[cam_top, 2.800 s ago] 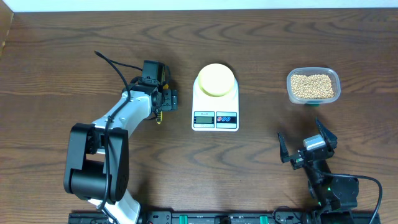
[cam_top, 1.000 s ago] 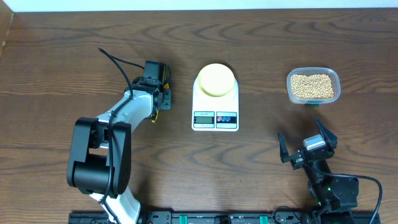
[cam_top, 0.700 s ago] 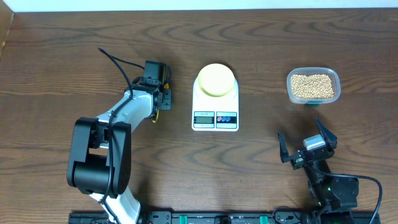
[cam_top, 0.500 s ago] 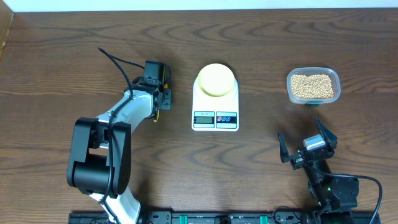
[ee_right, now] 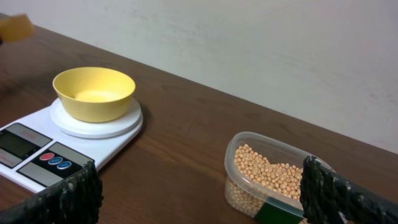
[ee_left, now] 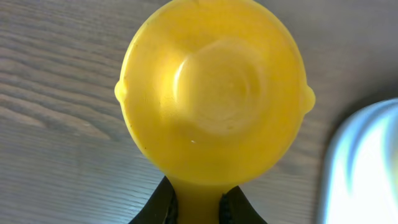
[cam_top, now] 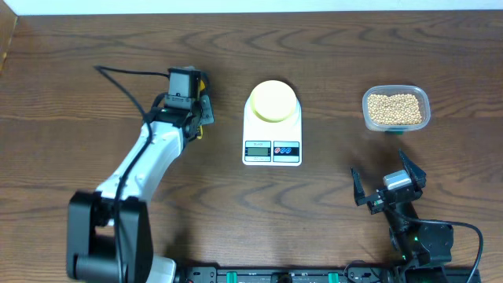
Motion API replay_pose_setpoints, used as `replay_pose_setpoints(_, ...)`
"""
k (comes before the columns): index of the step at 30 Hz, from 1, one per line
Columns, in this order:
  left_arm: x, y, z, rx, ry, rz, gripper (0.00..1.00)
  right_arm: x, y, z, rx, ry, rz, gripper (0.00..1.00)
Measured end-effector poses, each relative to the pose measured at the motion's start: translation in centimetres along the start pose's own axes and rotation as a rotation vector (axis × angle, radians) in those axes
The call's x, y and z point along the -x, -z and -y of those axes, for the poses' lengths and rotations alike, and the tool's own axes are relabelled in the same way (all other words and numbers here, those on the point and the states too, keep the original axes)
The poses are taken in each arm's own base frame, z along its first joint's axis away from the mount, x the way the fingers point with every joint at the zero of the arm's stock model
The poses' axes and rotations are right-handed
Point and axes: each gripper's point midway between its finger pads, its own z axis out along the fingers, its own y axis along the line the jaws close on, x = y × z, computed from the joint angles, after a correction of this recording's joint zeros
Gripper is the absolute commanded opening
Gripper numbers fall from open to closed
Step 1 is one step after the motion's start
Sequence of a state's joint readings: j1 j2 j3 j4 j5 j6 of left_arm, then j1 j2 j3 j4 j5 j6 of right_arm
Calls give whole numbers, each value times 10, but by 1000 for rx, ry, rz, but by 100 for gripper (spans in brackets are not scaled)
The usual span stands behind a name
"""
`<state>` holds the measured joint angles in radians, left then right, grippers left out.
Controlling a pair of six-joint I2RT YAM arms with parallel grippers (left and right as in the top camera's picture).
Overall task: Scoop item into bowl and weigh 50g on scale
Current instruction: 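Lift the yellow scoop off the table with the left gripper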
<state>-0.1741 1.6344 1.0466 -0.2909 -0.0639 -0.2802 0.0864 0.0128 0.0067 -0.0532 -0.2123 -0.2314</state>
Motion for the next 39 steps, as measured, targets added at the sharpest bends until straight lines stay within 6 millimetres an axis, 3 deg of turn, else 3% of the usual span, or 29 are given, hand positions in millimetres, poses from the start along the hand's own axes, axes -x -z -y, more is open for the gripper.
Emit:
replay_pose_setpoints(4, 5, 13, 13, -79, 120, 8, 8, 0, 0, 0, 0, 0, 0, 99)
replay_pose_setpoints(15, -1, 14, 27, -158, 302, -45, 8, 0, 0, 0, 0, 0, 0, 99)
replay_pose_setpoints(32, -1, 14, 28, -163, 349, -53, 8, 0, 0, 0, 0, 0, 0, 99)
replay_pose_setpoints(39, -13, 14, 24, -138, 348, -97, 8, 0, 0, 0, 0, 0, 0, 99)
